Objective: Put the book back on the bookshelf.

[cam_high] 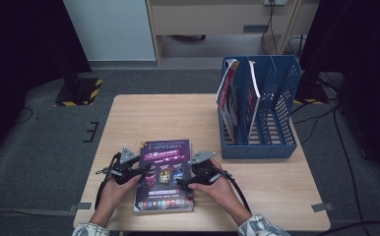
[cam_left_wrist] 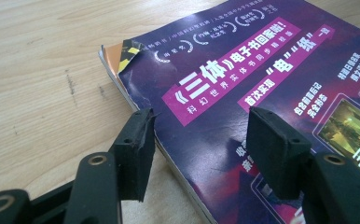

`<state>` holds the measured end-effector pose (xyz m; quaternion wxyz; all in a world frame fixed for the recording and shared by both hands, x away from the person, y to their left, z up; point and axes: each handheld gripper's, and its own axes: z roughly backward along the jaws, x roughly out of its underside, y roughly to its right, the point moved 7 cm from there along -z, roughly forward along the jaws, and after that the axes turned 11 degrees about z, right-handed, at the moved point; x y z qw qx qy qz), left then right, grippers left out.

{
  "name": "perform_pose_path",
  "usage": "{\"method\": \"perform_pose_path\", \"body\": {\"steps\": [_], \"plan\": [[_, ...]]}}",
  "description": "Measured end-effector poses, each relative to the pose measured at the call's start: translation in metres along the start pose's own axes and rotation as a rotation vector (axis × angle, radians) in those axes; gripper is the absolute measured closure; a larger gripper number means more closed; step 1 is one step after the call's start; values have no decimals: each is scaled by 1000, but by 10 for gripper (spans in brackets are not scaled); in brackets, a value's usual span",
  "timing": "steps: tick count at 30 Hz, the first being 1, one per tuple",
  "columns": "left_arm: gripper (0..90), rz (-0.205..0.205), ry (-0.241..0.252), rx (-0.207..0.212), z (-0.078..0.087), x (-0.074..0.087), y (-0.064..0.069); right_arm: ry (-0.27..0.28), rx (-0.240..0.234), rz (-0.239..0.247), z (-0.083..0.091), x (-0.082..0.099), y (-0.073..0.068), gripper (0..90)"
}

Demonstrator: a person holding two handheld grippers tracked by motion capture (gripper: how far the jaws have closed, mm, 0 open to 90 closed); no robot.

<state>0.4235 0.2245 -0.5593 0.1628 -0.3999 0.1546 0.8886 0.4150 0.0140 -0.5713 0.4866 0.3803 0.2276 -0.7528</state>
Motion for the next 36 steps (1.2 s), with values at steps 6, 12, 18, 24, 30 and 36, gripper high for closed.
{"method": "perform_pose_path", "body": {"steps": [6,12,18,24,30,36], "plan": [[425,-33,1,1,-1,-1,4,-15,2,-15,1,2,2,46],[424,-58,5,11,-3,-2,9,-25,8,-42,1,5,5,6],[419,-52,12,11,-3,-1,9,4,4,-51,0,7,6,3],[413,-60,15,0,-3,-1,10,20,2,-68,-1,8,8,3],[418,-39,19,8,-3,0,9,8,-10,-95,-1,9,10,3],[418,-11,19,17,-4,1,8,-8,-52,-145,-4,10,13,3]]}}
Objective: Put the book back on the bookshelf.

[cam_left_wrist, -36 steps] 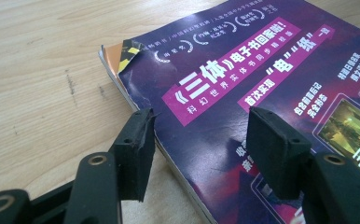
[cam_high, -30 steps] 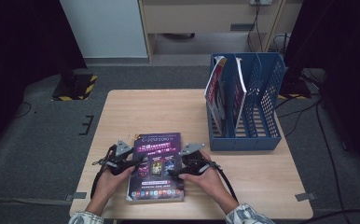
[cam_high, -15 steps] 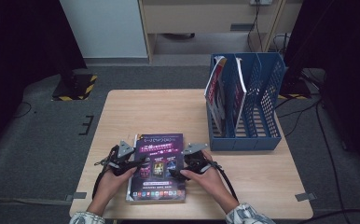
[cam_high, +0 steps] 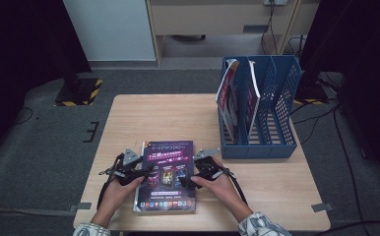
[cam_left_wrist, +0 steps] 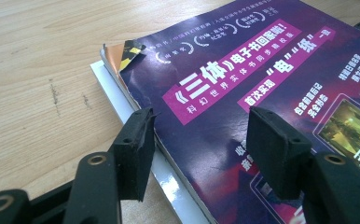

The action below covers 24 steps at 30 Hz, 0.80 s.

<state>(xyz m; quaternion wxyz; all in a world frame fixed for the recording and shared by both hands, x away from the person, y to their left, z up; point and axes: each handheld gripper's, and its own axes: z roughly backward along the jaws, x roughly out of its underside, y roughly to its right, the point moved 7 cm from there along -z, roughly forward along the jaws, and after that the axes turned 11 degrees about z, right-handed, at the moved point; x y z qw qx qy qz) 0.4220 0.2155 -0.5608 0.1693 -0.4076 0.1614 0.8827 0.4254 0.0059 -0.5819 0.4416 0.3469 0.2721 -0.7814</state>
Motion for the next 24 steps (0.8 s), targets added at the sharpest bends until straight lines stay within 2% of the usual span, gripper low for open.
{"method": "perform_pose_path", "body": {"steps": [5,8,11,24], "plan": [[418,-8,-4,-4,0,0,0,1,7,-13,-1,-1,0,4],[392,8,-5,-10,0,0,-1,2,13,-16,-1,-1,0,4],[395,4,-6,-8,0,0,-1,3,28,-22,0,0,0,4],[415,9,-6,-8,0,0,0,6,17,-18,-5,-5,1,22]]}}
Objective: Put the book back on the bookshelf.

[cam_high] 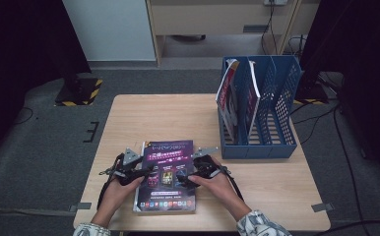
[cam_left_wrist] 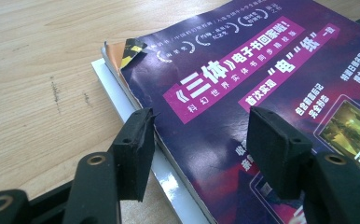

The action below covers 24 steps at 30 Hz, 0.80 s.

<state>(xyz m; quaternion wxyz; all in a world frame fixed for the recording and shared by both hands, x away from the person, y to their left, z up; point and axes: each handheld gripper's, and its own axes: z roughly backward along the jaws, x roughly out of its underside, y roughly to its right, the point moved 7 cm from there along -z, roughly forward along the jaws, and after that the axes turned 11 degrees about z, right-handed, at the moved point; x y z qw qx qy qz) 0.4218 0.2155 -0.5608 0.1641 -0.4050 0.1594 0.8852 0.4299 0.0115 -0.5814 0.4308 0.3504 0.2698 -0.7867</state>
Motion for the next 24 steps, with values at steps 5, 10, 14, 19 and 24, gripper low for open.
{"method": "perform_pose_path", "body": {"steps": [5,10,14,19,24], "plan": [[415,3,-1,3,0,0,-1,31,21,-4,6,-7,2,80],[414,9,1,6,1,1,-2,77,1,27,9,-21,-1,93],[414,14,0,7,1,1,-2,84,-53,18,3,-29,-4,112],[414,17,2,11,1,1,-3,102,-108,-7,-7,-33,-8,164],[414,16,2,10,1,1,-3,79,-95,12,-12,-29,-11,144]]}}
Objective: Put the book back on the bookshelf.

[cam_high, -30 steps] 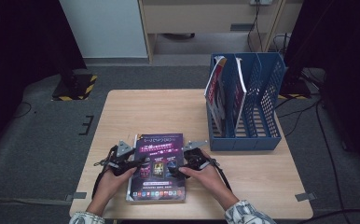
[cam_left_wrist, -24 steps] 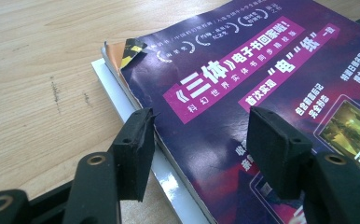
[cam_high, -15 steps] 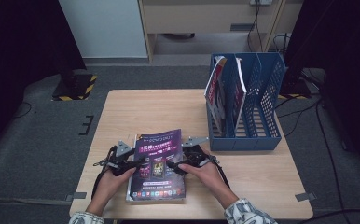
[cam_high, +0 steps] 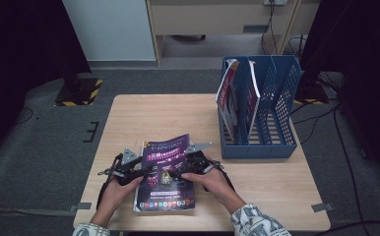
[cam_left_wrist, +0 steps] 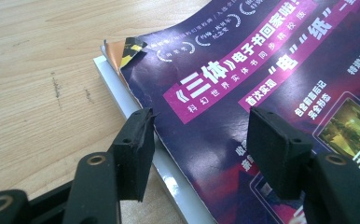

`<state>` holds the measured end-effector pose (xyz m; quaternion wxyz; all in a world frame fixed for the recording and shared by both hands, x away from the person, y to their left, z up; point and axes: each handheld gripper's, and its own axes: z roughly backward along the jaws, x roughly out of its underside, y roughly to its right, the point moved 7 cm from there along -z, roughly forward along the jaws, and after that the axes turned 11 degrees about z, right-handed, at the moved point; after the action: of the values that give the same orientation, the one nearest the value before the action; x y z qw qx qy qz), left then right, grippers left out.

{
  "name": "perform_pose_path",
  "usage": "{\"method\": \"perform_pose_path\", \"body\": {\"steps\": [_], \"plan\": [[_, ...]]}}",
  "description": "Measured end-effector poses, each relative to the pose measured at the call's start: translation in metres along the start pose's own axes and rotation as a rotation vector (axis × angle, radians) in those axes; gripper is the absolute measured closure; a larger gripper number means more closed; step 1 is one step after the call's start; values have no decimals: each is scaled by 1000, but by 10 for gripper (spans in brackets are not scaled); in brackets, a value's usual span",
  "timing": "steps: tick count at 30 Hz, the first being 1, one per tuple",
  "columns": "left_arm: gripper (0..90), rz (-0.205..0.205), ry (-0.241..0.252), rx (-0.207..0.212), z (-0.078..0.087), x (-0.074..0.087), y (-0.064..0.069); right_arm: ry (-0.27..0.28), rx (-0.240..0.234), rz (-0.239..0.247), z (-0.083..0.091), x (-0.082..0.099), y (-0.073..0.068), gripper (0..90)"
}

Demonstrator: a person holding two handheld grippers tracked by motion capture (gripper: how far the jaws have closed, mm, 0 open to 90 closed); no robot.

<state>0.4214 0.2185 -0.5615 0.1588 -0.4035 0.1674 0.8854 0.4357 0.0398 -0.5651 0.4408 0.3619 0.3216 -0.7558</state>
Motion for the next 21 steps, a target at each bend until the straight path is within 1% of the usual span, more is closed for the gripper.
{"method": "perform_pose_path", "body": {"steps": [2,5,6,7,8,9,11,12,13,14,15,16,17,18,19,20,21], "plan": [[415,0,1,-1,0,0,0,8,2,6,0,1,0,144],[413,4,2,-2,0,0,0,32,8,-7,-1,1,0,153],[413,5,2,-2,0,0,0,30,11,-5,-1,1,0,178],[410,7,1,-1,0,0,0,29,27,-1,0,1,2,242],[408,9,1,0,0,0,0,26,35,-7,1,2,3,281],[405,10,1,2,-1,0,0,29,37,-25,2,1,5,319],[402,14,1,4,-1,0,0,32,40,-35,2,1,6,368],[402,14,1,4,-1,0,0,34,37,-48,2,1,6,372],[402,14,0,5,-1,0,0,36,37,-47,2,0,6,372],[402,16,0,5,-1,0,0,38,34,-36,2,-1,5,367],[402,17,-1,6,-1,0,0,40,30,-45,2,-2,4,348],[402,16,0,6,-1,0,0,36,23,-39,1,-3,3,306],[402,14,0,5,-1,0,0,31,11,-42,-2,-3,1,288],[402,13,0,4,-1,0,0,27,11,-36,-4,-3,1,293],[401,15,-1,4,0,0,0,23,12,-42,-5,-4,0,307],[401,14,-1,4,0,0,0,27,16,-43,-6,-4,0,335],[401,16,-2,5,0,0,0,26,26,-55,-6,-4,1,371]]}}
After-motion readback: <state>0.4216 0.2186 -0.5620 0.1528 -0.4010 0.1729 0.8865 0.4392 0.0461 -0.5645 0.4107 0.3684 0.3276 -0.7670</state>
